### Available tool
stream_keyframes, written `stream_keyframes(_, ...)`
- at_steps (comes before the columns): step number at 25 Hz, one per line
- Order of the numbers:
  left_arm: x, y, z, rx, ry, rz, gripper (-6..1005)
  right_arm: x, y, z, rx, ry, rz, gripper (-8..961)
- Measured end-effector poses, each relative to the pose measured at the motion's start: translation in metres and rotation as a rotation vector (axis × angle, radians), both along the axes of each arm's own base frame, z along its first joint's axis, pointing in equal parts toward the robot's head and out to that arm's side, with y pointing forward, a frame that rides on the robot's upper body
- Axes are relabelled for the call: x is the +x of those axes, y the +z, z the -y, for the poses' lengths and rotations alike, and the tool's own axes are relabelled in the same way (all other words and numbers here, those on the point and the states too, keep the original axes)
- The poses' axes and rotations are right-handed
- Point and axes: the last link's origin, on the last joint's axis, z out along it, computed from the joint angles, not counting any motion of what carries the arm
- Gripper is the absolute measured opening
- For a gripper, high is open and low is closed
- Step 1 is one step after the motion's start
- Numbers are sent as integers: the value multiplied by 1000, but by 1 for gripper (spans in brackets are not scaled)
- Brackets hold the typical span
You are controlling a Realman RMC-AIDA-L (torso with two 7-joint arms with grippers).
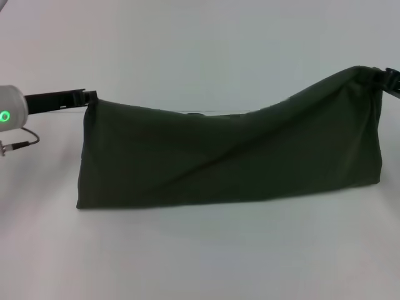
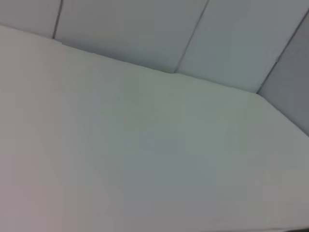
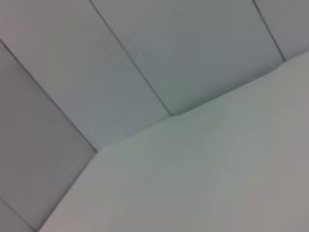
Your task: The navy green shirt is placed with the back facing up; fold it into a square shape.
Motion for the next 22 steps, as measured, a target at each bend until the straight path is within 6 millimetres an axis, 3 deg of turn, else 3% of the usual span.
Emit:
stream_keyframes(7, 11, -5, -20, 118, 17, -62, 32, 2, -11, -18, 39, -77, 74, 57)
stream_keyframes(15, 17, -10, -30, 162, 26, -93, 30, 6, -20, -32, 77, -145, 134, 56)
stream_keyframes(22, 20, -25, -28, 134, 8, -120, 28, -16, -42, -51, 63, -128, 217, 57)
